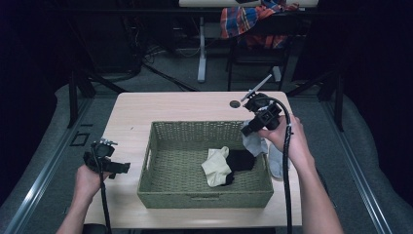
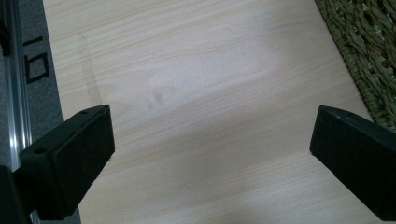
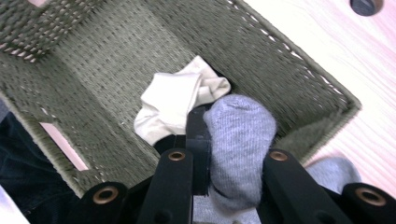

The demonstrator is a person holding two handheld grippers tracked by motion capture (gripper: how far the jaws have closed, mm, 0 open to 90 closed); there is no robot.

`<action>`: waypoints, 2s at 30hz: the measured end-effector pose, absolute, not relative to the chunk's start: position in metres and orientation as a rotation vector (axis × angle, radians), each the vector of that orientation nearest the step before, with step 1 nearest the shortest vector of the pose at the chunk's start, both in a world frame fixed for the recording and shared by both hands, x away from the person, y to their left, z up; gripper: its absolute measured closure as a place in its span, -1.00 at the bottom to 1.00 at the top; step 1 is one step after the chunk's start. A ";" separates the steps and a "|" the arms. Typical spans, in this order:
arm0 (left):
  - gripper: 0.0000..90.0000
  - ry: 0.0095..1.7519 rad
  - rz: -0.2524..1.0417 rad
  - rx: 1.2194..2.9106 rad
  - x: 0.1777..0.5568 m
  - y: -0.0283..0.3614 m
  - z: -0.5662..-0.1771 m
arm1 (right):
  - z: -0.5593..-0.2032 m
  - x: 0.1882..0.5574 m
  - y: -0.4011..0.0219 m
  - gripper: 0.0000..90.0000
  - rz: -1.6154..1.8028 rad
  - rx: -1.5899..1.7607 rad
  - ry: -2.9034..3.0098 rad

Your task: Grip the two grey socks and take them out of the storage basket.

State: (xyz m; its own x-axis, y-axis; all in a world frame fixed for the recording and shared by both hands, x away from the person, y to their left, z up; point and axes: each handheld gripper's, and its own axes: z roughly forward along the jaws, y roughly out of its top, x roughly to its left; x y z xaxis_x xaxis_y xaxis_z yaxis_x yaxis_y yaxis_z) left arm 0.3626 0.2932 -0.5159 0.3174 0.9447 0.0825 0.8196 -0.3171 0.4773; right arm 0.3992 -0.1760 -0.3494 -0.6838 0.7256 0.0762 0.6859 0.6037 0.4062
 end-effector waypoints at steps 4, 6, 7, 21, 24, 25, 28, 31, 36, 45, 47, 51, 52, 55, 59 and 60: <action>-1.00 1.578 0.500 2.242 0.363 0.294 -0.516 | -0.347 0.399 -0.186 0.78 0.630 1.231 2.709; -1.00 1.578 0.499 2.242 0.363 0.294 -0.516 | -0.345 0.399 -0.192 0.78 0.631 1.243 2.694; -1.00 1.578 0.499 2.242 0.363 0.294 -0.516 | -0.345 0.399 -0.195 0.78 0.639 1.253 2.685; -1.00 1.574 0.499 2.233 0.363 0.294 -0.516 | -0.342 0.401 -0.249 0.78 0.674 1.390 2.591; -1.00 1.574 0.499 2.232 0.363 0.294 -0.516 | -0.346 0.405 -0.260 0.78 0.682 1.428 2.582; -1.00 1.574 0.500 2.232 0.363 0.294 -0.516 | -0.348 0.406 -0.263 0.78 0.682 1.440 2.574; -1.00 1.576 0.498 2.230 0.363 0.294 -0.516 | -0.354 0.410 -0.271 0.78 0.671 1.471 2.565; -1.00 1.571 0.490 2.235 0.363 0.294 -0.516 | -0.359 0.413 -0.277 0.78 0.638 1.497 2.549; -1.00 1.571 0.489 2.235 0.363 0.293 -0.516 | -0.370 0.419 -0.286 0.78 0.618 1.541 2.536; -1.00 1.570 0.488 2.236 0.363 0.293 -0.516 | -0.391 0.430 -0.294 0.78 0.572 1.590 2.540; -1.00 1.569 0.493 2.234 0.363 0.293 -0.516 | -0.395 0.432 -0.295 0.78 0.570 1.604 2.534; -1.00 1.571 0.489 2.234 0.364 0.293 -0.516 | -0.404 0.436 -0.297 0.78 0.572 1.616 2.536; -1.00 1.571 0.490 2.233 0.364 0.293 -0.516 | -0.406 0.437 -0.297 0.78 0.554 1.617 2.549; -1.00 1.571 0.495 2.230 0.364 0.293 -0.516 | -0.412 0.439 -0.297 0.78 0.551 1.620 2.537; -1.00 1.571 0.498 2.230 0.363 0.293 -0.516 | -0.420 0.441 -0.297 0.79 0.542 1.625 2.538; -1.00 1.569 0.500 2.231 0.363 0.293 -0.516 | -0.425 0.443 -0.297 0.79 0.518 1.631 2.545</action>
